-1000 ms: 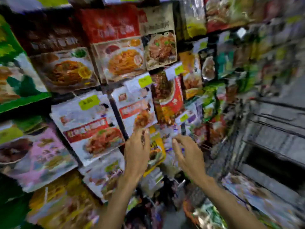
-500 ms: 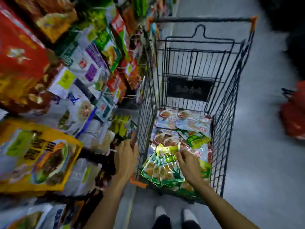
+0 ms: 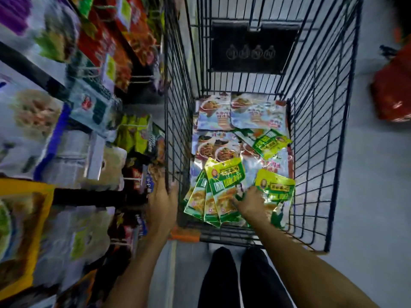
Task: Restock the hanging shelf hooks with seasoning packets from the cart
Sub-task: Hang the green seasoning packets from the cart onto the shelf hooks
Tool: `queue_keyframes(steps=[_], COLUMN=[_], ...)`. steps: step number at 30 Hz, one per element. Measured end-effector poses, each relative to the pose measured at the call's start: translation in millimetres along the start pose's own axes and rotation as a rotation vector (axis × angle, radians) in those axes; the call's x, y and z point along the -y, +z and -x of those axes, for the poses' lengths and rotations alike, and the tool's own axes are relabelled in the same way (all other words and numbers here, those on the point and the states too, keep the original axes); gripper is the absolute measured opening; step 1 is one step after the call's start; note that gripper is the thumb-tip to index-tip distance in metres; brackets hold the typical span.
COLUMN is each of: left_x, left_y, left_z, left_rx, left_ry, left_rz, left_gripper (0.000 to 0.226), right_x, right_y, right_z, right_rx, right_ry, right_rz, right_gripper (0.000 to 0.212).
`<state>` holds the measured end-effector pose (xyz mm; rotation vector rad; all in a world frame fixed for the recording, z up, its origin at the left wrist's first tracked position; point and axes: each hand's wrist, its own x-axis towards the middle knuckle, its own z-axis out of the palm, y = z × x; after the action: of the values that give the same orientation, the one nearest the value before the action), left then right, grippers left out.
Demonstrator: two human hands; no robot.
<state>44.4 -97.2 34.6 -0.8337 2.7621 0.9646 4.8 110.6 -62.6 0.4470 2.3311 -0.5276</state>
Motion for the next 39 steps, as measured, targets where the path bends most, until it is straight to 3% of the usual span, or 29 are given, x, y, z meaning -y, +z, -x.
queue_keyframes(steps=[3, 7, 25, 30, 34, 37, 39], left_x=[3, 3, 5, 4, -2, -18, -35], left_y=[2, 2, -4, -8, -23, -41, -55], left_z=[4, 5, 4, 4, 5, 4, 1], left_rx=[-0.036, -0.044, -0.046, -0.019, -0.017, -0.072, 0.037], left_ry=[0.014, 0.027, 0.086, 0.092, 0.041, 0.076, 0.035], left_rz=[0.063, 0.130, 0.117, 0.107, 0.056, 0.127, 0.333], left_gripper=[0.040, 0.025, 0.021, 0.023, 0.032, 0.037, 0.045], right_x=[11, 16, 8, 6, 17, 36, 55], right_y=[10, 13, 11, 0, -32, -60, -73], right_z=[0, -5, -10, 0, 28, 60, 81], right_rx=[-0.011, -0.023, -0.080, -0.030, -0.075, 0.086, 0.272], right_ry=[0.091, 0.188, 0.082, -0.088, -0.143, -0.190, -0.279], right_rz=[0.056, -0.044, -0.039, -0.351, -0.654, -0.980, -1.142], right_gripper=[0.104, 0.108, 0.076, 0.034, 0.019, 0.009, 0.010])
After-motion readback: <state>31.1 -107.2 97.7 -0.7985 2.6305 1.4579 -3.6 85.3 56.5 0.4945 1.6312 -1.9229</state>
